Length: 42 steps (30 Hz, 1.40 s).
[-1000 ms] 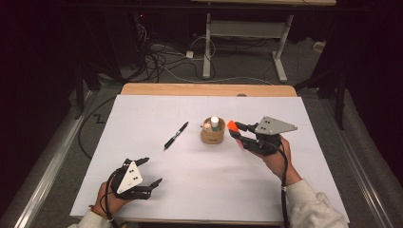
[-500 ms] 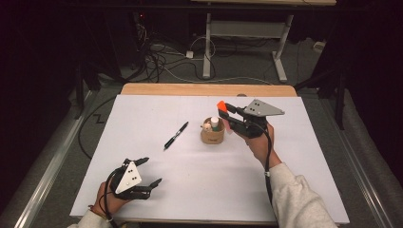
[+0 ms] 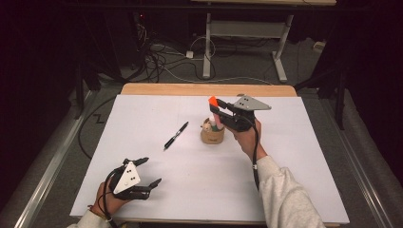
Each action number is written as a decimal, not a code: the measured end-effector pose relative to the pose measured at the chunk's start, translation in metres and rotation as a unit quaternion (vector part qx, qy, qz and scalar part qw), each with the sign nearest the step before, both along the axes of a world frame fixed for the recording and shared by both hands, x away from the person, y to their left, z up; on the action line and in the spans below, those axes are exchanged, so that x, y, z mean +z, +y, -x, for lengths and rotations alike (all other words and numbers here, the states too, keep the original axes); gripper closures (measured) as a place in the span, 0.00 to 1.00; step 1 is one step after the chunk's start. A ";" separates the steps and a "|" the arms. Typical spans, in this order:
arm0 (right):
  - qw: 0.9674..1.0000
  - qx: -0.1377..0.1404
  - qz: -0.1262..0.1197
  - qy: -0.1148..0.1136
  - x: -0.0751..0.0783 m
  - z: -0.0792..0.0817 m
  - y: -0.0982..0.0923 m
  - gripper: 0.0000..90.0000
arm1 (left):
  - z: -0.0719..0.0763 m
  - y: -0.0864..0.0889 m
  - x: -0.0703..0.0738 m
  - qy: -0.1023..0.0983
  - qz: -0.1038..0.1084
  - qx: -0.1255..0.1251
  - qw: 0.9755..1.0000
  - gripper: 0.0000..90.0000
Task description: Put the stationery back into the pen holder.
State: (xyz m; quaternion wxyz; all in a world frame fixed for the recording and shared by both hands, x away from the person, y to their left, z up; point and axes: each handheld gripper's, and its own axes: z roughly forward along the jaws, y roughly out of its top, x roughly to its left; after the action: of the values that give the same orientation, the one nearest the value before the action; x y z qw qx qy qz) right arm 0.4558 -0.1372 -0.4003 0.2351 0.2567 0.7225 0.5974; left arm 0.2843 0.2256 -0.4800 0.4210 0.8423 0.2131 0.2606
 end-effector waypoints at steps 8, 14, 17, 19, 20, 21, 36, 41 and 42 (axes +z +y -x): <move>0.999 0.011 -0.035 0.016 -0.013 -0.009 -0.003 0.75 | 0.000 0.000 0.000 0.001 0.001 -0.001 1.000 0.21; 0.999 0.017 -0.034 0.025 -0.019 -0.009 -0.003 0.75 | 0.000 -0.001 -0.001 0.001 -0.001 -0.001 1.000 0.21; 0.999 0.017 -0.026 0.029 -0.022 -0.009 -0.005 0.75 | 0.000 -0.001 -0.001 0.001 -0.001 -0.001 1.000 0.21; 0.999 0.017 -0.028 0.036 -0.024 -0.009 -0.006 0.75 | 0.000 -0.001 -0.001 0.001 -0.002 -0.001 1.000 0.21; 0.999 0.018 -0.026 0.036 -0.024 -0.009 -0.007 0.75 | 0.000 -0.001 -0.001 0.000 -0.002 -0.001 1.000 0.21; 0.999 0.017 -0.025 0.036 -0.024 -0.009 -0.008 0.75 | 0.000 -0.001 -0.001 0.000 -0.002 -0.001 1.000 0.21; 0.999 0.019 -0.002 0.039 -0.030 -0.001 -0.015 0.74 | 0.000 -0.002 -0.001 0.000 -0.005 0.001 1.000 0.21; 0.999 0.016 0.010 0.037 -0.034 0.002 -0.016 0.74 | 0.000 -0.002 -0.001 0.000 -0.006 0.000 1.000 0.21; 0.999 0.015 0.014 0.034 -0.035 0.003 -0.017 0.74 | -0.001 -0.002 -0.001 0.000 -0.007 0.000 1.000 0.21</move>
State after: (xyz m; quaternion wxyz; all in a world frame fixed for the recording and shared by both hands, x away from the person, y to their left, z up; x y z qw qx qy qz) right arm 0.4529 -0.1537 -0.4356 0.2047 0.2626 0.7425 0.5813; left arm 0.2848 0.2234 -0.4809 0.4152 0.8451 0.2114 0.2621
